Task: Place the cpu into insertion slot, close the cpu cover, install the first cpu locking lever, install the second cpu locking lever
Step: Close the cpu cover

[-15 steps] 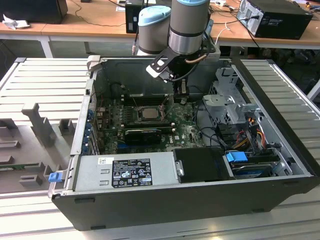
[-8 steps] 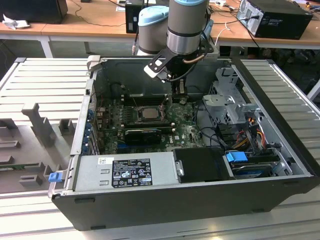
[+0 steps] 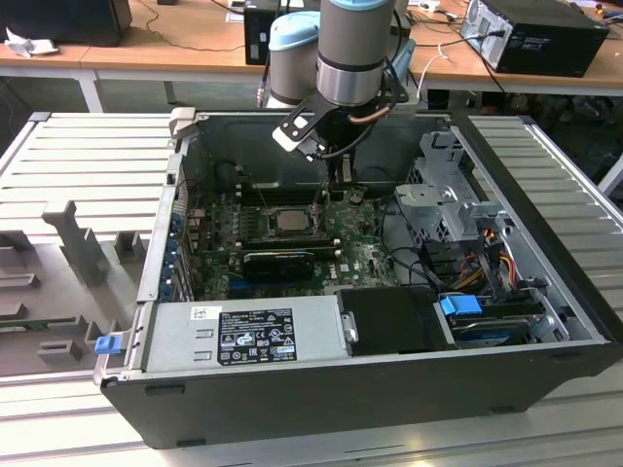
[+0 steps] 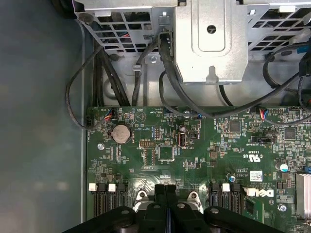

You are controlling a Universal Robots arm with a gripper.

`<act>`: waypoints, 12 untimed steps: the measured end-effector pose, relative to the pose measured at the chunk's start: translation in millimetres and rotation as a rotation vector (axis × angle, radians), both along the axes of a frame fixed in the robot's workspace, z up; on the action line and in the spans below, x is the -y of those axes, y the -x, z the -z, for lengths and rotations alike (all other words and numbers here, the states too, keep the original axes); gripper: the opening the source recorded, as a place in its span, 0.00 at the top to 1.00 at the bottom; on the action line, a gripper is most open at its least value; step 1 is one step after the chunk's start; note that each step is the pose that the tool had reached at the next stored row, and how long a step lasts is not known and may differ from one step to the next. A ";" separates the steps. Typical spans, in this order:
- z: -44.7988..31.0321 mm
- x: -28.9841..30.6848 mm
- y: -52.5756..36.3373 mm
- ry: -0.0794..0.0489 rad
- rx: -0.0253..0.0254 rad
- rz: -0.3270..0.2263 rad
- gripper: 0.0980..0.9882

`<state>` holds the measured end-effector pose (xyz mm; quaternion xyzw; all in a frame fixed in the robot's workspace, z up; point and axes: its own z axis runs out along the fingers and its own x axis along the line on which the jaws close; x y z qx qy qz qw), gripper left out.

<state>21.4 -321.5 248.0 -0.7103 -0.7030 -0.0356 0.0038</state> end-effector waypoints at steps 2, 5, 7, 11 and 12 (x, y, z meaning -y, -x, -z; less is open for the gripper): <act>0.0 0.0 1.5 0.000 0.0001 0.000 0.99; 0.0 0.0 2.9 0.000 0.0000 0.000 0.99; 0.0 0.0 4.5 0.000 0.0000 0.000 0.99; 0.0 0.0 8.1 0.000 0.0000 0.000 0.99; 0.0 0.0 8.6 0.000 0.0000 0.000 0.99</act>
